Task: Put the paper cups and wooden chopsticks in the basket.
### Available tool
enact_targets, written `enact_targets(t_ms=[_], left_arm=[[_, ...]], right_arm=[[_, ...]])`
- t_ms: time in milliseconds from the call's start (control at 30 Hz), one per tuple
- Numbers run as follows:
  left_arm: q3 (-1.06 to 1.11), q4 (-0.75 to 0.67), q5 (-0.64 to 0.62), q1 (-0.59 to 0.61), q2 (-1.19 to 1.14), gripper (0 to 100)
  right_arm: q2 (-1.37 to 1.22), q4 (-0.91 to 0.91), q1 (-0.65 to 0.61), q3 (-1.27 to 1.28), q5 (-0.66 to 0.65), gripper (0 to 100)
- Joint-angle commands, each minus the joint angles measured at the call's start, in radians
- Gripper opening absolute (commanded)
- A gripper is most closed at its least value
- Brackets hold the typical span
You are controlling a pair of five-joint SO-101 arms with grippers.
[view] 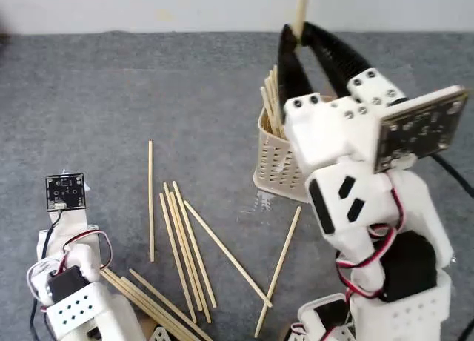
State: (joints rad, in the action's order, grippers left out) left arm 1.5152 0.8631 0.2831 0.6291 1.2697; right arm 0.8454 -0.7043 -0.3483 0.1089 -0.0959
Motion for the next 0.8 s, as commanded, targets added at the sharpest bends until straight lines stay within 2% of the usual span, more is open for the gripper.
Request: enact_targets(t_ms=[0, 200, 767], left_arm=[[-0.035, -0.02, 0.006, -0.006, 0.009, 3], [-0.035, -0.02, 0.006, -0.006, 0.009, 3], [-0.035, -0.02, 0.006, -0.006, 0.009, 3]], right_arm=[[0.027, 0.073, 0.064, 0.051, -0.012, 0.8], [0.079, 0.348, 0.147, 0.315, -0.023, 0.8], [0.081, 0.361, 0.143, 0.694, -0.011, 1.0]])
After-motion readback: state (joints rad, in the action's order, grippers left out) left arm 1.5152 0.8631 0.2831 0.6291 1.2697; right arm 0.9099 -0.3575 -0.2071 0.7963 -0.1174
